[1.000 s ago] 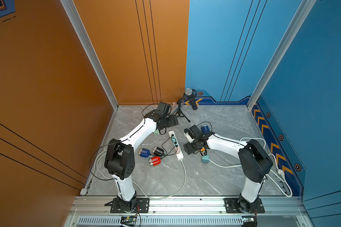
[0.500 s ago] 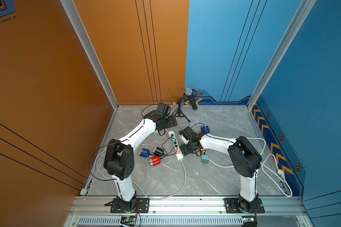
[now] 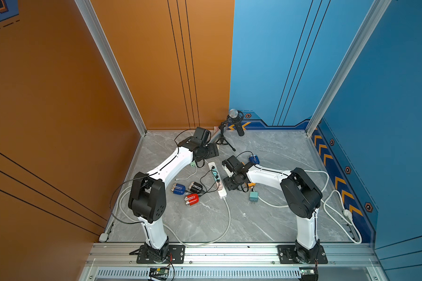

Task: Unplug the electric shaver
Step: Pick up the electric shaver from the center of the board, then remove the charging cable from the electric shaver.

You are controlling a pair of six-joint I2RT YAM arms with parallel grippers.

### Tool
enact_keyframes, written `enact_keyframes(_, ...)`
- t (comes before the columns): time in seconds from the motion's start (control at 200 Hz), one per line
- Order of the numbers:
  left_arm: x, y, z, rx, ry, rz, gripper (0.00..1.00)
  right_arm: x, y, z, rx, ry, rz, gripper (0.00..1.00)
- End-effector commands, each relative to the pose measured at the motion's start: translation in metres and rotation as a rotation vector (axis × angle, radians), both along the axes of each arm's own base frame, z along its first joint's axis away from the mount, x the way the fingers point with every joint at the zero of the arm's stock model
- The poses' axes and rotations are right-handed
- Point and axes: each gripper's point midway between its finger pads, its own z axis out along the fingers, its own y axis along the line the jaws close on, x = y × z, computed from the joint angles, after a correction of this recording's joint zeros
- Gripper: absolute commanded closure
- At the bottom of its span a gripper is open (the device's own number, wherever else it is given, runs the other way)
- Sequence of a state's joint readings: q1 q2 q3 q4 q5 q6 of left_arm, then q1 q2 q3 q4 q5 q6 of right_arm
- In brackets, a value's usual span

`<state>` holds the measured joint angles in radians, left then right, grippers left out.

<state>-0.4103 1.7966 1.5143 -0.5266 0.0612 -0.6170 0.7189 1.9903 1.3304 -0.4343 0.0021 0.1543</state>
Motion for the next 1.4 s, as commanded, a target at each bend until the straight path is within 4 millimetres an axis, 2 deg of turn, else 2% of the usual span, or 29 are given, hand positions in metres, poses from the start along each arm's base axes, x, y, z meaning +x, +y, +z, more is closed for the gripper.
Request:
enact_keyframes(0.0,-0.011,0.007,0.005,0.007,0.001,-0.011,0.18,0.01,-0.004,0.021,0.013,-0.055,-0.046,0.38)
enact_keyframes(0.26,-0.025,-0.008,0.021,-0.034,-0.051,-0.103,0.21,0.016,-0.017,0.069,0.082,-0.15,-0.183,0.45)
enact_keyframes(0.34,-0.032,-0.014,0.023,-0.088,-0.072,-0.13,0.22,0.015,-0.024,0.08,0.102,-0.17,-0.242,0.46)
enact_keyframes(0.36,-0.034,-0.016,0.023,-0.102,-0.077,-0.136,0.22,0.022,-0.036,0.082,0.108,-0.174,-0.285,0.46)
enact_keyframes(0.44,-0.045,-0.024,0.023,-0.16,-0.096,-0.172,0.24,0.022,-0.042,0.091,0.132,-0.192,-0.337,0.47)
enact_keyframes(0.595,-0.072,-0.048,0.02,-0.266,-0.114,-0.285,0.26,0.022,-0.052,0.101,0.164,-0.215,-0.431,0.47)
enact_keyframes(0.62,-0.072,-0.055,0.026,-0.3,-0.147,-0.307,0.26,0.022,-0.053,0.102,0.17,-0.217,-0.442,0.47)
enact_keyframes(0.731,-0.088,-0.077,0.029,-0.404,-0.168,-0.377,0.27,0.021,-0.056,0.112,0.199,-0.239,-0.484,0.47)
enact_keyframes(0.756,-0.095,-0.08,0.017,-0.407,-0.144,-0.389,0.28,0.021,-0.056,0.115,0.207,-0.246,-0.493,0.47)
enact_keyframes(0.896,-0.123,-0.105,0.009,-0.412,-0.136,-0.512,0.32,0.019,-0.059,0.129,0.25,-0.274,-0.552,0.47)
enact_keyframes(1.031,-0.141,-0.109,-0.002,-0.444,-0.14,-0.553,0.33,0.017,-0.063,0.138,0.284,-0.291,-0.6,0.47)
enact_keyframes(1.046,-0.143,-0.109,-0.002,-0.448,-0.141,-0.556,0.33,0.01,-0.054,0.138,0.291,-0.288,-0.579,0.47)
enact_keyframes(1.086,-0.147,-0.11,-0.004,-0.453,-0.14,-0.564,0.33,0.008,-0.052,0.14,0.3,-0.288,-0.585,0.47)
enact_keyframes(1.286,-0.155,-0.116,0.001,-0.471,-0.162,-0.597,0.34,-0.002,-0.051,0.142,0.321,-0.292,-0.612,0.47)
enact_keyframes(1.396,-0.159,-0.117,0.014,-0.478,-0.194,-0.608,0.33,-0.007,-0.053,0.143,0.332,-0.295,-0.629,0.47)
